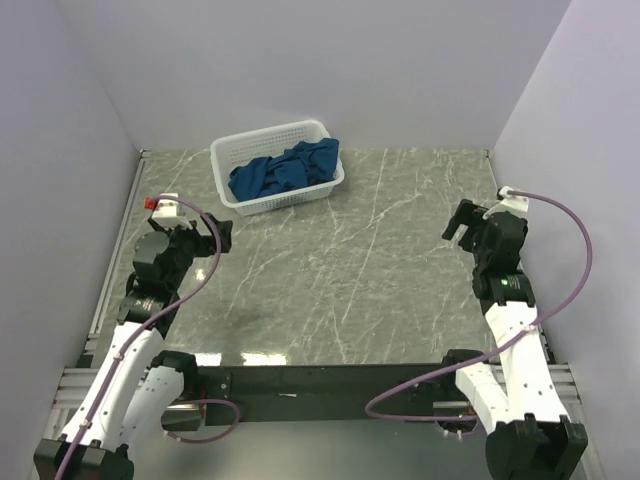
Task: Fold and stack the t-shirts
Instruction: Grab the tshirt from the pile
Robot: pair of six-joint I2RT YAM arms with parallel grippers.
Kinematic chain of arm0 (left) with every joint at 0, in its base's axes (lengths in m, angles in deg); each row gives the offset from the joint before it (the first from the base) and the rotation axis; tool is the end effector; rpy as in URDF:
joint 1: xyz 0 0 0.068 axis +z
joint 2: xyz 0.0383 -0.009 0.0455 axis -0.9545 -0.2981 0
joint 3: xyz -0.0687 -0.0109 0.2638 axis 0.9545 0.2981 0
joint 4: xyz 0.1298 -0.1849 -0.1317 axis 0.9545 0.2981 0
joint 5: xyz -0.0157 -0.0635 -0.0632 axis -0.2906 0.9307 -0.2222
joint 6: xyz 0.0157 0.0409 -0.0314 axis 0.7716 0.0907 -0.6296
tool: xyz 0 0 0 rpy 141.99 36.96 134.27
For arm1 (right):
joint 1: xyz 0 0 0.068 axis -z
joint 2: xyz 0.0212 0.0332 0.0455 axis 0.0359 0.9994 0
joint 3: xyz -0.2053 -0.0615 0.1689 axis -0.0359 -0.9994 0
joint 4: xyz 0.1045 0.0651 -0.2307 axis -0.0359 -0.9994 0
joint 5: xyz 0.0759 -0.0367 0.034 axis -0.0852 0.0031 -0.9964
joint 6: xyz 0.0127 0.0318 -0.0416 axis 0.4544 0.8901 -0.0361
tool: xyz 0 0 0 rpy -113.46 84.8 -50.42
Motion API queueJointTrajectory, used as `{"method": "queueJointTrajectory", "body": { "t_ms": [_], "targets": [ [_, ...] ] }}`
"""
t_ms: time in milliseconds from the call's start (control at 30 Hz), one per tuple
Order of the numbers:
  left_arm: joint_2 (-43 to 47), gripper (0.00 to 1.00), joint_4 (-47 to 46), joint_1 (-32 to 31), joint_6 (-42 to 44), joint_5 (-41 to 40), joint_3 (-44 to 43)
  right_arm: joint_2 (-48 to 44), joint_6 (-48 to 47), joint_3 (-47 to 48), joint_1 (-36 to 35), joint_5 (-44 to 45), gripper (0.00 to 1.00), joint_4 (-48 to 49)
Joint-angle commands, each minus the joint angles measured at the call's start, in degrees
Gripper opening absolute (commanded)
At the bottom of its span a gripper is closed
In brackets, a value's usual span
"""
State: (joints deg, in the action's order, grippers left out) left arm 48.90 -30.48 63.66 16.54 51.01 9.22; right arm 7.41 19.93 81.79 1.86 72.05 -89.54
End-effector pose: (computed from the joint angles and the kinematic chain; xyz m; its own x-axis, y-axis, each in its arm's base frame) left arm 0.1709 -0.0279 0.3020 -0.1683 -0.2785 -0.9456 0.1329 0.9441 -0.3017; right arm 0.1921 -0.0176 0.3059 -0.3018 0.2058 -0.9309 0.2444 0.9605 0.1331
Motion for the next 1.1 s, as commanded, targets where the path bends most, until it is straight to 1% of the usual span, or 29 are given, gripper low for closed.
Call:
{"method": "queueJointTrajectory", "body": {
  "t_ms": [0, 33, 67, 100, 133, 167, 200, 233, 267, 300, 333, 367, 400, 433, 467, 500, 533, 567, 600, 633, 667, 700, 767, 800, 833, 900, 967, 1033, 1067],
  "targets": [
    [-0.98, 0.99, -2.95, -0.23, 1.81, 5.52, -1.35, -4.10, 1.06, 1.40, 0.21, 1.15, 1.00, 2.76],
    [-1.51, 1.00, -3.12, -0.23, 1.29, 7.36, -1.44, -5.07, 0.01, 0.87, 0.21, -2.86, 1.00, 3.73],
    [-1.69, 0.99, -3.56, -0.23, 0.50, 8.51, -1.18, -7.17, -3.39, -0.44, 0.21, -5.77, 1.00, 4.52],
    [-2.12, 0.99, -4.26, -0.23, 0.32, 9.74, -1.18, -8.23, -5.51, -1.32, 0.29, -10.76, 1.00, 5.57],
    [-4.22, 0.99, -3.40, -0.23, 0.14, 10.71, -2.83, -9.11, -7.88, -2.37, 0.21, -22.03, 1.00, 7.67],
    [-5.89, 1.00, -2.34, -0.23, -0.30, 13.15, -4.50, -9.56, -14.52, -3.95, 0.21, -29.80, 1.00, 8.21],
    [-7.82, 1.00, -1.64, -0.23, -0.39, 14.48, -6.60, -8.95, -18.33, -4.23, 0.21, -36.49, 1.00, 6.13],
    [-12.71, 1.00, 2.46, -0.23, -0.22, 16.41, -11.93, -8.08, -21.85, -4.40, 0.29, -47.69, 1.00, 4.28],
    [-15.46, 0.99, 4.42, -0.23, -0.39, 17.04, -14.86, -6.07, -25.36, -4.49, 0.47, -50.85, 1.00, 2.44],
    [-18.53, 0.99, 6.44, -0.23, -0.65, 17.13, -18.02, -4.91, -25.22, -4.67, 1.17, -53.15, 1.00, 0.85],
    [-25.44, 1.00, 8.54, -0.23, -0.83, 16.44, -25.01, -3.95, -25.57, -4.84, 2.39, -55.78, 1.00, -0.38],
    [-29.25, 0.99, 13.79, -0.23, -0.57, 15.82, -28.82, -1.93, -26.44, -3.10, 4.67, -56.94, 1.00, -1.96],
    [-33.03, 0.99, 15.67, -0.23, -0.22, 15.99, -32.43, -0.87, -26.71, -1.61, 5.47, -57.38, 1.00, -5.37],
    [-40.11, 0.99, 17.25, -0.23, -0.04, 16.34, -38.90, -0.08, -27.85, -0.20, 6.35, -58.26, 1.00, -7.32],
    [-43.32, 1.00, 17.88, -0.15, -0.21, 16.78, -41.58, 0.80, -29.69, 1.12, 6.97, -59.40, 1.00, -8.38],
    [-46.39, 0.99, 17.71, -0.23, -0.39, 17.83, -44.13, 0.90, -29.79, 1.05, 7.32, -60.80, 1.00, -8.31],
    [-52.08, 0.99, 17.36, -0.50, -1.09, 17.14, -48.77, 0.55, -29.88, 0.70, 7.33, -61.16, 1.00, -8.04],
    [-54.92, 0.99, 17.36, -0.67, -1.96, 16.70, -51.42, -0.50, -29.79, 0.35, 7.33, -60.73, 1.00, -8.04],
    [-57.73, 0.99, 18.23, -1.46, -2.23, 14.08, -54.23, -0.94, -29.79, -0.01, 7.24, -60.21, 1.00, -7.61],
    [-63.77, 0.98, 19.19, -1.99, -2.24, 12.58, -60.53, -1.56, -29.71, -0.18, 7.33, -60.03, 1.00, -7.34],
    [-66.96, 0.98, 20.42, -2.34, -1.80, 11.52, -63.98, -2.52, -29.88, -0.71, 7.33, -59.50, 1.00, -7.43],
    [-73.26, 0.95, 22.35, -2.78, -1.62, 10.90, -70.72, -2.96, -29.97, -0.97, 7.41, -58.63, 1.00, -7.77],
    [-79.18, 0.91, 24.20, -3.13, -0.92, 11.24, -77.08, -4.02, -30.06, -1.59, 7.76, -58.18, 1.00, -7.78],
    [-81.91, 0.90, 24.99, -3.57, -0.74, 10.98, -82.42, -4.20, -29.88, -1.77, 8.20, -58.18, 1.00, -7.52],
    [-86.20, 0.89, 25.70, -3.75, -0.57, 11.07, -84.39, -4.29, -29.88, -1.94, 8.55, -58.35, 1.00, -7.43],
    [-89.04, 0.88, 23.78, -4.62, -0.13, 10.63, -86.16, -3.85, -29.62, -1.68, 8.64, -58.88, 1.00, -7.43],
    [-91.07, 0.85, 18.08, -5.33, 0.92, 10.10, -84.94, -2.89, -29.62, -1.07, 8.56, -59.67, 0.99, -7.69],
    [-92.47, 0.83, 14.47, -6.12, 0.49, 9.58, -82.92, -2.44, -29.62, -0.80, 8.56, -59.67, 0.99, -8.13],
    [-93.26, 0.80, 12.71, -6.30, -0.29, 9.14, -82.91, -2.35, -29.79, -0.71, 8.56, -59.50, 0.99, -8.22]
  ]
}}
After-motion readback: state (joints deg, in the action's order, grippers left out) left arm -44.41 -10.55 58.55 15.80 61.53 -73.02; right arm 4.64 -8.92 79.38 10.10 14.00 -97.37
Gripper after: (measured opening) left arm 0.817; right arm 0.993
